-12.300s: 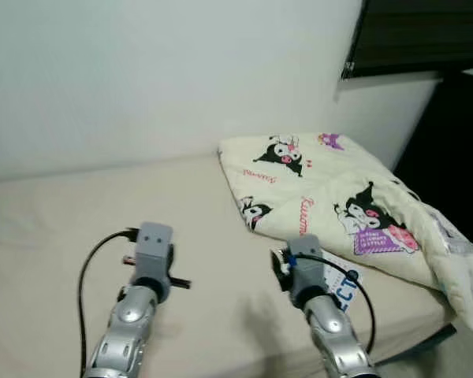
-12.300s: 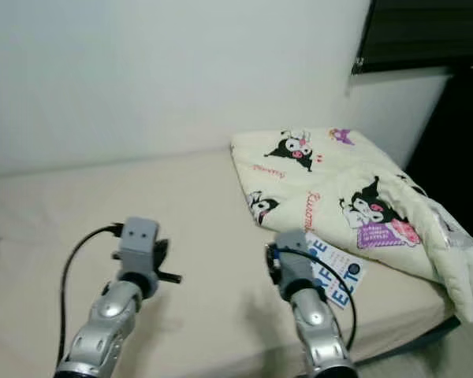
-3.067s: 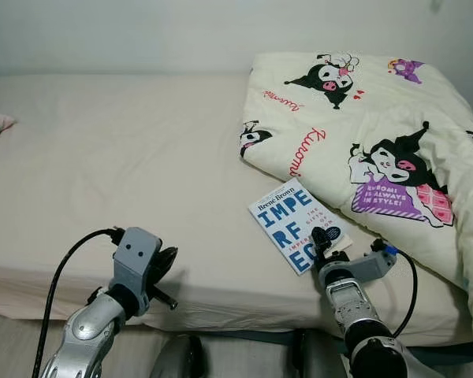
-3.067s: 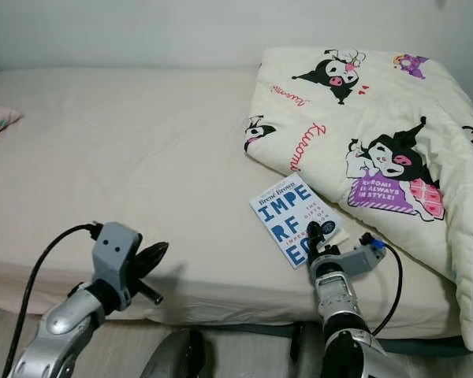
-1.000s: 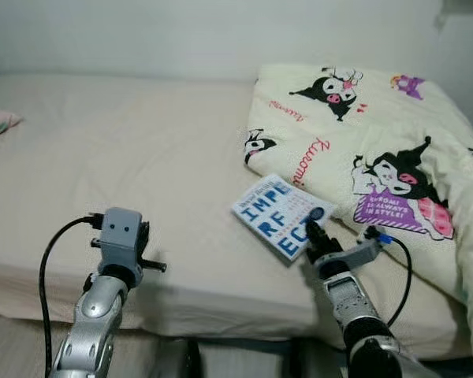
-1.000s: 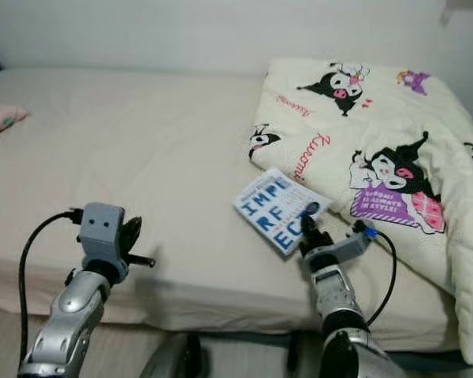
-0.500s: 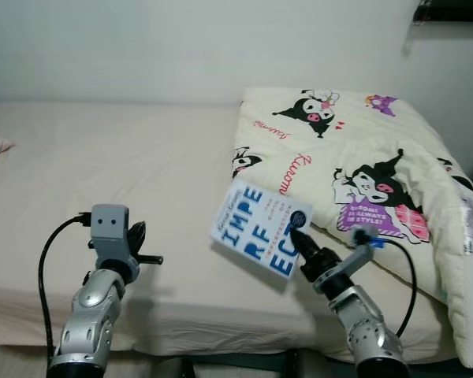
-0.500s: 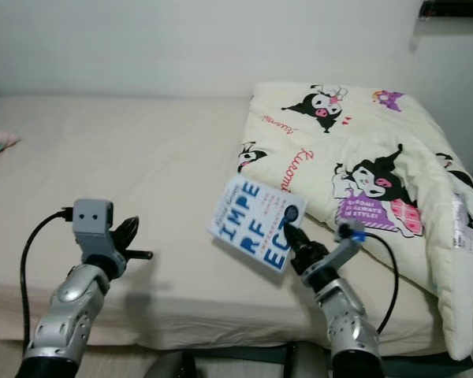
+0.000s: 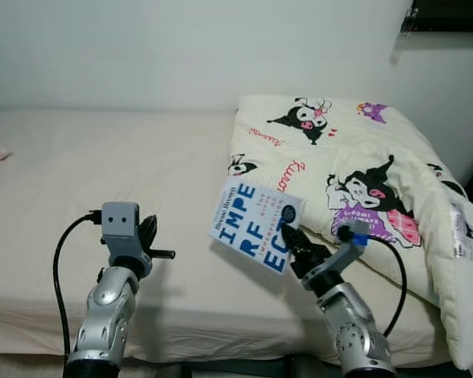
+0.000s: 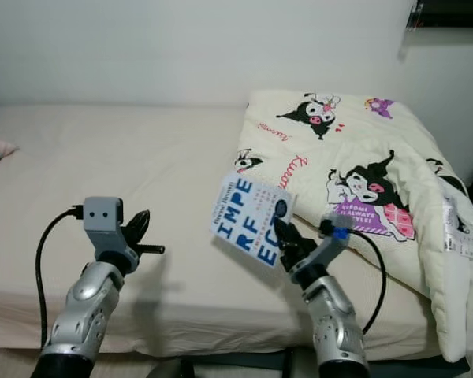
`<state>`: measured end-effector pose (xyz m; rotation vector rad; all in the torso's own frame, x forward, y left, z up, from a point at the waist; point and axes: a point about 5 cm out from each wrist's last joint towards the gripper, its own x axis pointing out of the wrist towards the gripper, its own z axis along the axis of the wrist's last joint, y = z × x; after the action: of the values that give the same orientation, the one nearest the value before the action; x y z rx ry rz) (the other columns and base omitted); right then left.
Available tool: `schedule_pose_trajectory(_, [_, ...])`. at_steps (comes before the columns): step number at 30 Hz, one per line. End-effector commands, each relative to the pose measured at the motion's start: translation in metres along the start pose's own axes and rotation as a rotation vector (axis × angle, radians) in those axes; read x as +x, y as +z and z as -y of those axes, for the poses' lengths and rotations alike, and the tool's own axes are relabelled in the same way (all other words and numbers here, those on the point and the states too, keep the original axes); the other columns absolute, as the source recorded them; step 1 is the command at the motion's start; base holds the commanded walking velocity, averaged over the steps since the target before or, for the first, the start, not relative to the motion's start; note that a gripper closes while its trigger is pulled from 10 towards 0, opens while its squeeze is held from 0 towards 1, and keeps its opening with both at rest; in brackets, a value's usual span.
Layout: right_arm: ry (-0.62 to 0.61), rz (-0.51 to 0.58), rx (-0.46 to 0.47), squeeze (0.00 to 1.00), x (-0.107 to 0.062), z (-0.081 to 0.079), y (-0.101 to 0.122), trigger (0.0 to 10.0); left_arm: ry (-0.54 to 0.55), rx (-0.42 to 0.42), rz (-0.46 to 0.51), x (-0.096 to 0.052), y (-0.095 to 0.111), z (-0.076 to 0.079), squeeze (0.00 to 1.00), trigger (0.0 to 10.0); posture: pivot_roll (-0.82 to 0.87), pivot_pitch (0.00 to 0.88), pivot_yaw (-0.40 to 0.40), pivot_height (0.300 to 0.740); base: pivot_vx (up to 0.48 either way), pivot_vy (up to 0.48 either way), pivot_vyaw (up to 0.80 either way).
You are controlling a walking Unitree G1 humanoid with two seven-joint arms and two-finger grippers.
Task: Clean up the room
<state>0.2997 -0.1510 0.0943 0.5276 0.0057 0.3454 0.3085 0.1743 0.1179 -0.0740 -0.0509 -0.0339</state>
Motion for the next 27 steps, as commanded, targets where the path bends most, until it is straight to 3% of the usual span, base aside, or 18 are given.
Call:
schedule_pose_trajectory(1, [0.005,0.024,-0.014,0.00,0.003,-0.004,0.006,10.0,-0.010,0.008,-0.016,0.001,-0.004,0.002,0.00,10.0,-0.05,0.000,-0.006,0.649,0.000,0.000,0.00])
schedule_pose_trajectory(11, [-0.003,0.013,-0.010,0.00,0.000,-0.005,0.005,10.0,-0.043,0.019,-0.010,-0.001,-0.008,0.012,0.00,10.0,-0.05,0.000,-0.008,0.684,0.000,0.000,0.00])
schedule_pose_trajectory(18, [-0.001,0.010,-0.007,0.00,0.001,-0.006,0.005,10.0,-0.039,0.003,-0.037,0.000,-0.011,0.010,0.00,10.0,-0.05,0.000,-0.012,0.719,0.000,0.000,0.00])
schedule_pose_trajectory(27, [-0.079,0.010,-0.051,0.00,-0.003,0.001,0.004,10.0,-0.038,0.058,-0.061,-0.005,-0.018,0.008,0.00,10.0,-0.06,0.000,-0.004,0.740,0.000,0.000,0.00])
